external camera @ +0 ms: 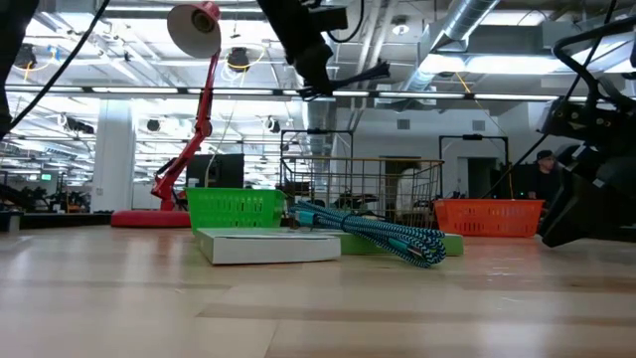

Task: Pick and place items into bin
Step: Put the blue charger cable into the wire basket, then put the light blue charger cable into the wire basket

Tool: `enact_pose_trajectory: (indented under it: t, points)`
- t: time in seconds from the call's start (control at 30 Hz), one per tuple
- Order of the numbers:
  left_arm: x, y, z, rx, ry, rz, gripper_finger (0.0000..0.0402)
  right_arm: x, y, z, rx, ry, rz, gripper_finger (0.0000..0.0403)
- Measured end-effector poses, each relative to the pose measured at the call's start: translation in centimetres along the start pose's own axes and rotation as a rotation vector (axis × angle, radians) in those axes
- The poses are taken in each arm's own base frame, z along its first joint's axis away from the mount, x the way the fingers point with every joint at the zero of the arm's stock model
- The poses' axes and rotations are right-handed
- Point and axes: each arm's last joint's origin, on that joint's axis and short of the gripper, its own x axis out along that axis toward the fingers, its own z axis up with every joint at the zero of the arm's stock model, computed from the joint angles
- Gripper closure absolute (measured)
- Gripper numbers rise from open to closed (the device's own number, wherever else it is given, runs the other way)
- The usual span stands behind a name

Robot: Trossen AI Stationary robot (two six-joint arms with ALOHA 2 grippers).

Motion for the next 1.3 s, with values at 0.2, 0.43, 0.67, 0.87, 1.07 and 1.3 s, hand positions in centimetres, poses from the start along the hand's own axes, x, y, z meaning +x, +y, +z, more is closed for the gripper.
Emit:
enact_pose_trajectory:
  t: [0.2,0.43,0.67,0.87,1.07,1.3]
  points:
    - [0.5,1.1,-0.1,0.025,-0.038,-0.02,0.0385,0.3,-0.3,0.3,0.011,0.006,-0.015,0.0284]
    - [0.9,1.7,-0.3,0.032,-0.059,-0.051,0.0384,0.4,-0.4,0.4,0.013,0.009,-0.021,0.0284]
    - [0.9,1.8,-0.2,0.02,-0.073,-0.049,0.0358,0.4,-0.4,0.4,0.013,0.008,-0.02,0.0284]
    - [0.9,2.0,0.1,-0.009,-0.092,-0.026,0.0332,0.4,-0.4,0.4,0.014,0.009,-0.02,0.0284]
    - [0.8,2.2,0.4,-0.03,-0.121,0.012,0.0315,0.4,-0.4,0.4,0.014,0.009,-0.019,0.0284]
    - [0.8,2.3,0.5,-0.062,-0.132,0.015,0.0308,0.4,-0.4,0.4,0.014,0.01,-0.019,0.0284]
